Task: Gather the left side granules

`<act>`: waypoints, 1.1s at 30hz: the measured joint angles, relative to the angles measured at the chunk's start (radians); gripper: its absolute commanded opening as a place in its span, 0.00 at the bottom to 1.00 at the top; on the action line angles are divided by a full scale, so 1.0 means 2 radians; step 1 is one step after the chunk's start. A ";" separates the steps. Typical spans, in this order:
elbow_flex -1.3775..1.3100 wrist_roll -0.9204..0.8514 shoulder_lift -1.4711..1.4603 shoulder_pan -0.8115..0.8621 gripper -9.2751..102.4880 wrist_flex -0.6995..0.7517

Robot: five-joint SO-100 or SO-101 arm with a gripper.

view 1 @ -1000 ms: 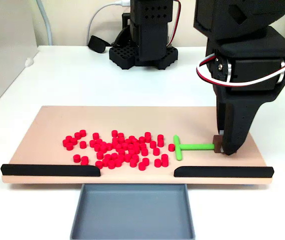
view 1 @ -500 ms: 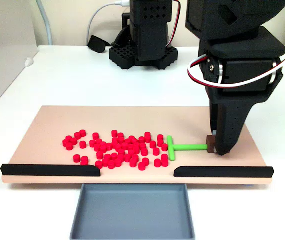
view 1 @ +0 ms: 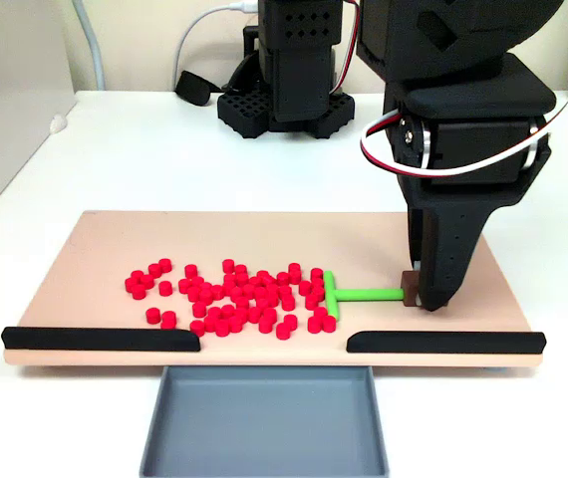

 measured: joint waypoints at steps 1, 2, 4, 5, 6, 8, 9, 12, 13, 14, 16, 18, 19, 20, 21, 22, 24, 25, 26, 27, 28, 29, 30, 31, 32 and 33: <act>0.000 0.000 0.000 0.000 0.08 0.000; 0.000 0.000 0.000 0.001 0.08 0.000; 0.000 -0.001 0.000 0.002 0.08 0.000; 0.000 -0.003 0.000 0.002 0.08 0.000; 0.000 -0.005 0.000 0.002 0.08 0.000; 0.000 -0.006 0.000 0.005 0.08 0.000; 0.000 -0.006 0.000 0.005 0.08 0.000; 0.000 -0.009 0.000 0.005 0.08 0.000; 0.000 -0.009 0.000 0.005 0.08 0.000; 0.000 -0.009 0.000 0.006 0.08 0.000; 0.000 -0.009 0.000 0.007 0.08 0.000; 0.000 -0.012 0.000 0.008 0.08 0.000; 0.000 -0.014 0.000 0.009 0.08 0.000; 0.000 -0.014 0.000 0.009 0.08 0.000; 0.000 -0.014 0.000 0.009 0.08 0.000; 0.000 -0.014 0.000 0.009 0.08 0.000; 0.000 -0.014 0.000 0.009 0.08 0.000; 0.000 -0.014 0.000 0.009 0.08 0.000; 0.000 -0.014 0.000 0.009 0.08 0.000; 0.000 -0.014 0.000 0.009 0.08 0.000; 0.000 -0.014 0.000 0.009 0.08 0.000; 0.000 -0.014 0.000 0.009 0.08 0.000; 0.000 -0.014 0.000 0.009 0.08 0.000; 0.000 -0.014 0.000 0.009 0.08 0.000; 0.000 -0.014 0.000 0.009 0.08 0.000; 0.000 -0.014 0.000 0.009 0.08 0.000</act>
